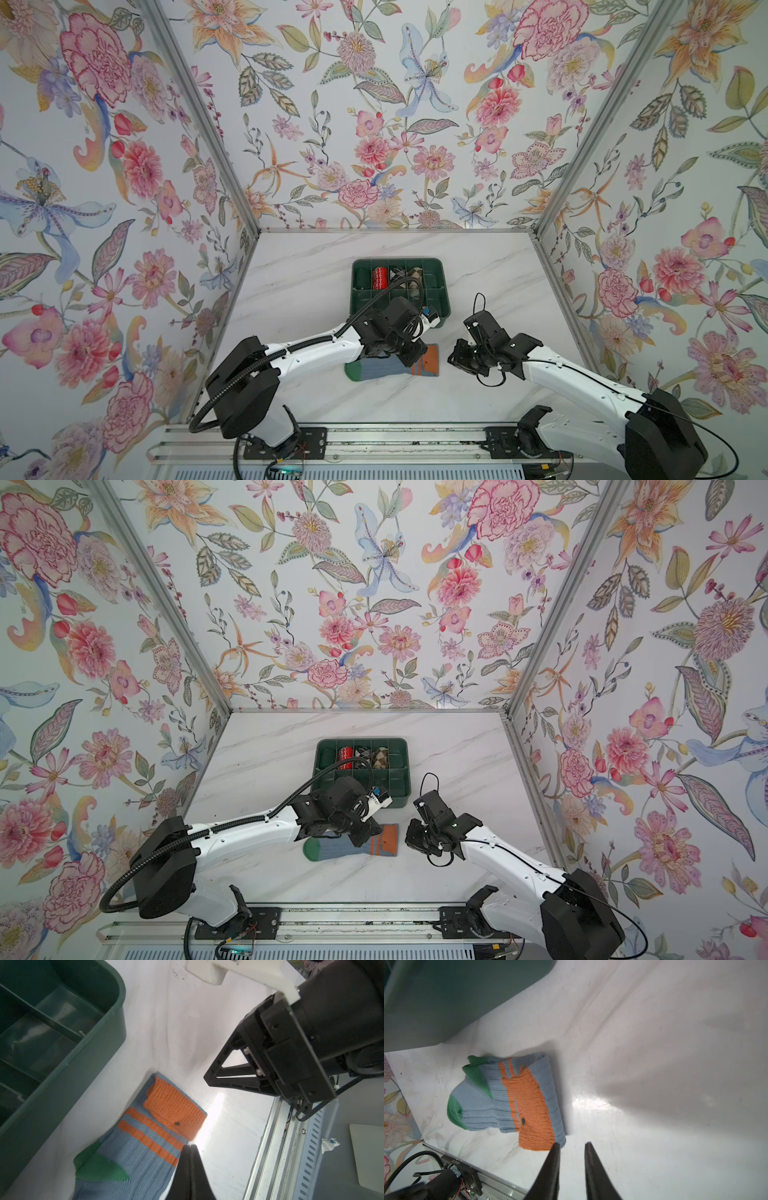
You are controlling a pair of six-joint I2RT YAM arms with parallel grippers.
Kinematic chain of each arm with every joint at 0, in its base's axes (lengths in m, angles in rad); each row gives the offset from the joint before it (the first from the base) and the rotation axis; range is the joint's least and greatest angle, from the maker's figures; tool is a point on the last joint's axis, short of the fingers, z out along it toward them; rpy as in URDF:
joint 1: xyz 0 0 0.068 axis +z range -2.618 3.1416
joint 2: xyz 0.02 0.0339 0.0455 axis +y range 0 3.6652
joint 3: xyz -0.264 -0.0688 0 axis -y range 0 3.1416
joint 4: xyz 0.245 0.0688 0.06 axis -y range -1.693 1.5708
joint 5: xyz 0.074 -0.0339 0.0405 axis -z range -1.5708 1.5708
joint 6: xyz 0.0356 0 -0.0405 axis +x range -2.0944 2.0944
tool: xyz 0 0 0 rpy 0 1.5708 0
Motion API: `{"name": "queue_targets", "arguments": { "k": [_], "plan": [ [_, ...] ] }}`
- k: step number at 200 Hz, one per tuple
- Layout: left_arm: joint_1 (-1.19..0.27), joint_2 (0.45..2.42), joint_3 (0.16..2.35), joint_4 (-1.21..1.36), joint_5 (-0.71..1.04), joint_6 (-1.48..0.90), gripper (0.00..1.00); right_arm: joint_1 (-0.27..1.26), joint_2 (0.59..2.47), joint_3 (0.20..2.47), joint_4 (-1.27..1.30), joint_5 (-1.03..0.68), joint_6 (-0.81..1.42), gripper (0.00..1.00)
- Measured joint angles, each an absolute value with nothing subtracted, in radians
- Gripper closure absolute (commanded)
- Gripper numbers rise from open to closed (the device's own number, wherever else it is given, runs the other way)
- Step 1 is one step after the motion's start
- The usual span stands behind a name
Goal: Roll the socks
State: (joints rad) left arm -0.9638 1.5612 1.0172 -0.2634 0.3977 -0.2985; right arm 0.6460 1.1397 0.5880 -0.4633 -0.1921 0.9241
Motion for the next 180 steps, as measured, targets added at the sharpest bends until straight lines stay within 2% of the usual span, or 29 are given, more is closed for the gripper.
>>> {"name": "queue_targets", "arguments": {
  "k": [180],
  "plan": [
    [-0.968,1.789,1.052,-0.172,0.419,-0.304,1.0,0.68,1.143,0.534,-0.398,-0.194,0.966,0.74]
  ]
}}
